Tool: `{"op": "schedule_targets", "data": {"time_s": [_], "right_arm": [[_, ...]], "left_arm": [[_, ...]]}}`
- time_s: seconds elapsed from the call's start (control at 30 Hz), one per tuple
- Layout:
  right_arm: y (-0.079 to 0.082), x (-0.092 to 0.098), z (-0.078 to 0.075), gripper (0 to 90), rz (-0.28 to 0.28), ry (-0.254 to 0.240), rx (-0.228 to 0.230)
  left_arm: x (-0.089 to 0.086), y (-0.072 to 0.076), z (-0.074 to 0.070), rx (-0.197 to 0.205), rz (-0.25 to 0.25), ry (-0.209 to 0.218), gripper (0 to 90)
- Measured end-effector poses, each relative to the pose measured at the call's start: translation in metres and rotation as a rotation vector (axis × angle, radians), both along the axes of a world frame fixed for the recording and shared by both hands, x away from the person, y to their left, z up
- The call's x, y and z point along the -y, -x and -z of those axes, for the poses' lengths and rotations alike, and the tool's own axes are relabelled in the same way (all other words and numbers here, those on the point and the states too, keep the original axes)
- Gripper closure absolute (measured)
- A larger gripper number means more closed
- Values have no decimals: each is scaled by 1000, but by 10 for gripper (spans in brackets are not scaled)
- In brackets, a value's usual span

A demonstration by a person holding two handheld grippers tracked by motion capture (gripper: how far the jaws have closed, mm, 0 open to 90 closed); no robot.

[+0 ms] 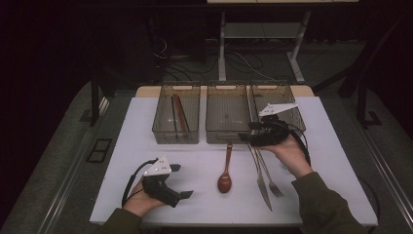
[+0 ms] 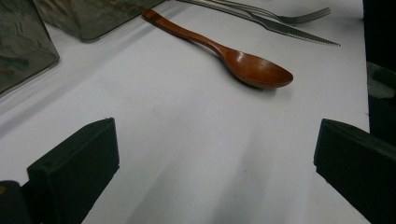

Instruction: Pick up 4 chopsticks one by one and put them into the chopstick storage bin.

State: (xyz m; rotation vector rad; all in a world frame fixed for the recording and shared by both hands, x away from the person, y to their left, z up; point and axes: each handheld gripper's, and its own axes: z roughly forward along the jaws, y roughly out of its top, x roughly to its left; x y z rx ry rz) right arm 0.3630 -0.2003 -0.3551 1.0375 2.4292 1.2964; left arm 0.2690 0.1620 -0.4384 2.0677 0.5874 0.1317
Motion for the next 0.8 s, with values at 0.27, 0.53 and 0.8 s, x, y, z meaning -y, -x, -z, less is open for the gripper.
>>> {"op": "schedule_targets", "data": {"time_s": [0.27,0.53,0.8], "right_arm": [[20,25,14,373,38,28,-15],[39,52,30,427,61,41,-19],[45,80,44,487,105,97,-33]], "left_arm": [[0,0,0,0,-1,-5,0],[0,0,0,-2,-6,-7,0],[0,1,0,-1,-7,-9,0]]}}
